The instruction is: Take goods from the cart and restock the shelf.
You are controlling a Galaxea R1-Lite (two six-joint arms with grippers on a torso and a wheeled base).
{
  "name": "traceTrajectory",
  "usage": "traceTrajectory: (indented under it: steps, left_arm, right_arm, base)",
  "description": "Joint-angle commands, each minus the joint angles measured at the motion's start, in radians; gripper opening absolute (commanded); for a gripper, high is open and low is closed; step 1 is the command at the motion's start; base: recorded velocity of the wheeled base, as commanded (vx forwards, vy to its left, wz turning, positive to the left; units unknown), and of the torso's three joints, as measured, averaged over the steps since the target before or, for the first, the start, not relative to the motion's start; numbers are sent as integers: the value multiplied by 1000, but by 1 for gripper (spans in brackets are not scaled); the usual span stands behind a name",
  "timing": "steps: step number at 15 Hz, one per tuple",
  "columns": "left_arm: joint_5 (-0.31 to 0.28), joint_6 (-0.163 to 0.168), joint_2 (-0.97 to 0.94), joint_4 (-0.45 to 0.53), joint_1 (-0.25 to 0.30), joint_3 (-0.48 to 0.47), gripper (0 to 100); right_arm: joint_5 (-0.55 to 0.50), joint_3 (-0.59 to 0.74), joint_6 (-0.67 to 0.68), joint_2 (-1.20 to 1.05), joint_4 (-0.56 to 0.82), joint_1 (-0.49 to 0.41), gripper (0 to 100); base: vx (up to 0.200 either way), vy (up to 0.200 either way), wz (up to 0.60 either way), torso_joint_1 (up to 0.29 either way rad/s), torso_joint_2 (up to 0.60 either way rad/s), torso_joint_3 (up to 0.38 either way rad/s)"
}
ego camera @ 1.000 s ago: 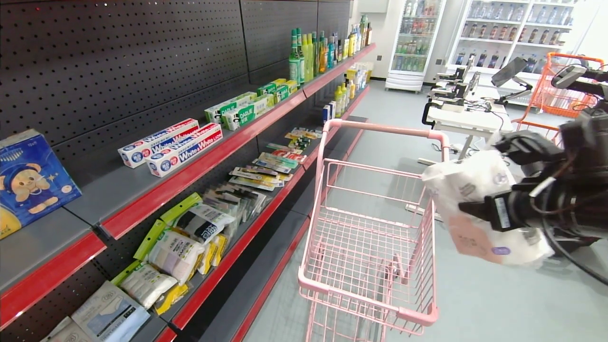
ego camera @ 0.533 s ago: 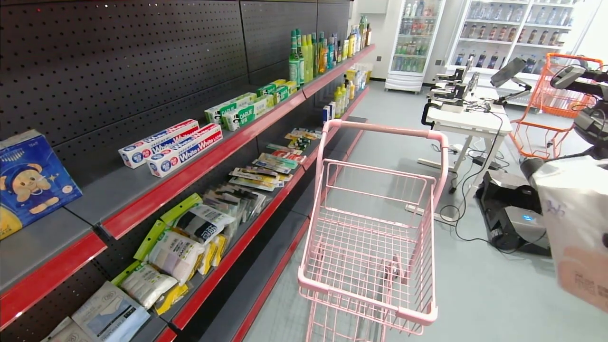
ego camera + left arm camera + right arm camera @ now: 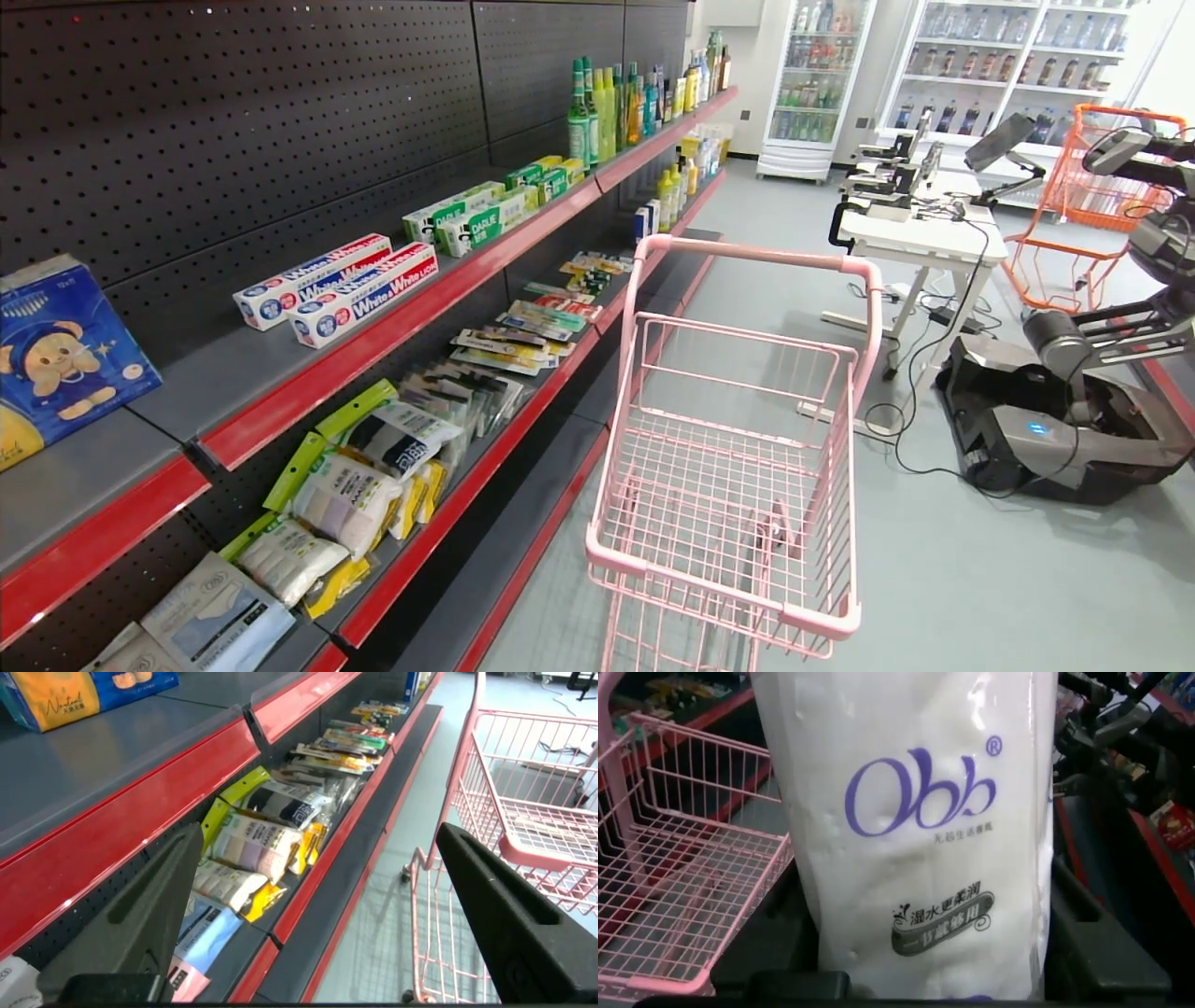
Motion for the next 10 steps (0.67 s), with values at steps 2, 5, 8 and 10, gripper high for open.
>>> traceTrajectory:
  steps: [2,5,8,10]
  left_arm:
    - [0,0,1,0,-2,0,100]
    - [0,0,1,0,0,0,100]
    - [0,2,1,0,0,0,100]
    - [0,2,1,0,0,0,100]
  right_arm:
    - [-1,0,-5,24,-2,-6,0]
    - [-1,-1,-5,52,-3,-6,0]
    - [1,-50,-5,120,-14,-6,0]
    - [1,-78,-5,164,-43,-6,0]
  base:
    - [0,0,0,40,-69,-45]
    - [0,0,0,183,-391,-206]
    - [0,0,0,186,-403,-220]
    - [0,0,0,183,-374,-202]
